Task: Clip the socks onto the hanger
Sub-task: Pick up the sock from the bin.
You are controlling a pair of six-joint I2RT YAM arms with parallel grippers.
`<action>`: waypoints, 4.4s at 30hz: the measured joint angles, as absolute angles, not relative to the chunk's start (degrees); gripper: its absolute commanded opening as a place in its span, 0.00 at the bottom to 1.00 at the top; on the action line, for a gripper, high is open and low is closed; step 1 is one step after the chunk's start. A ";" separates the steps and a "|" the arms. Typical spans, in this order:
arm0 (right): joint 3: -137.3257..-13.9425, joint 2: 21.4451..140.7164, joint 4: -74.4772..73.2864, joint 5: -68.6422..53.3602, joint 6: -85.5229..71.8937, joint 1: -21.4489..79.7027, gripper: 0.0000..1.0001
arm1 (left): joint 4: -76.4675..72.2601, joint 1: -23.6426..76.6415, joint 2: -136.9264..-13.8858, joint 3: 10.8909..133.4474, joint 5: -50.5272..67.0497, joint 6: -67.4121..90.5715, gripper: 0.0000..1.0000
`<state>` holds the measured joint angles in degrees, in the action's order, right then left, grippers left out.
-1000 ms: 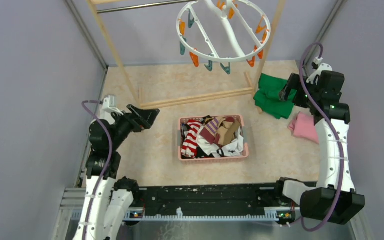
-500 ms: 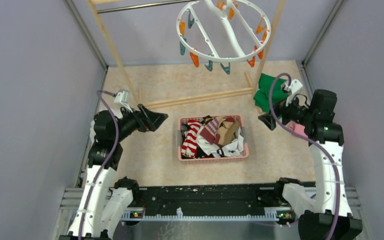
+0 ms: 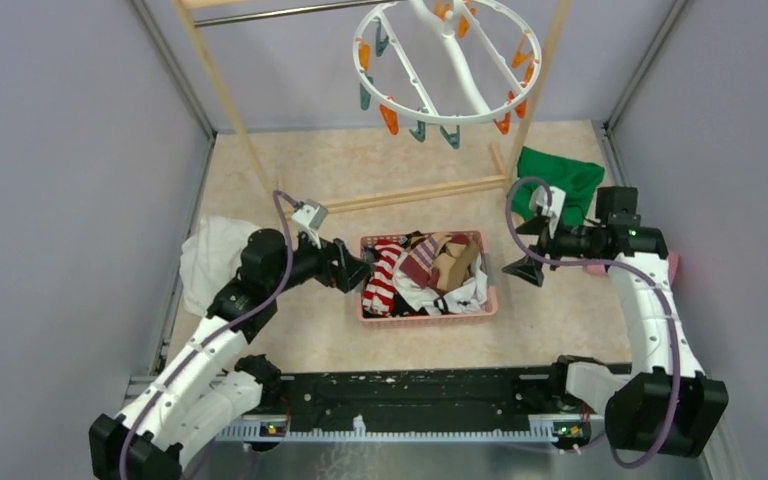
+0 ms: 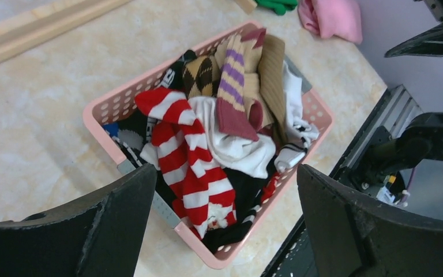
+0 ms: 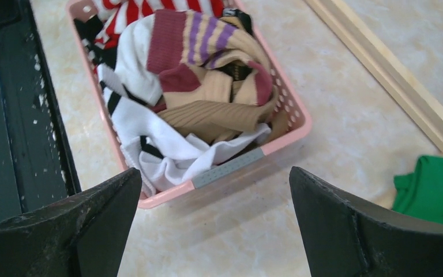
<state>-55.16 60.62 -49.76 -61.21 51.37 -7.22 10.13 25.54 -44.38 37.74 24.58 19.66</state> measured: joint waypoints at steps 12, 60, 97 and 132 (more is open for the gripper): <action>-55.13 63.68 -61.98 -60.31 72.36 2.83 0.99 | -18.70 25.93 -44.25 16.14 23.99 33.69 0.99; -54.98 84.36 -16.51 -43.92 62.96 35.27 0.46 | -21.98 26.00 -40.71 18.90 21.67 41.08 0.60; -53.19 64.93 -19.66 -42.78 50.22 33.85 0.00 | -38.30 26.37 -41.56 17.12 29.67 40.12 0.79; -43.00 46.98 11.07 -23.64 4.60 31.33 0.00 | -54.37 35.92 -58.08 26.68 23.03 55.09 0.79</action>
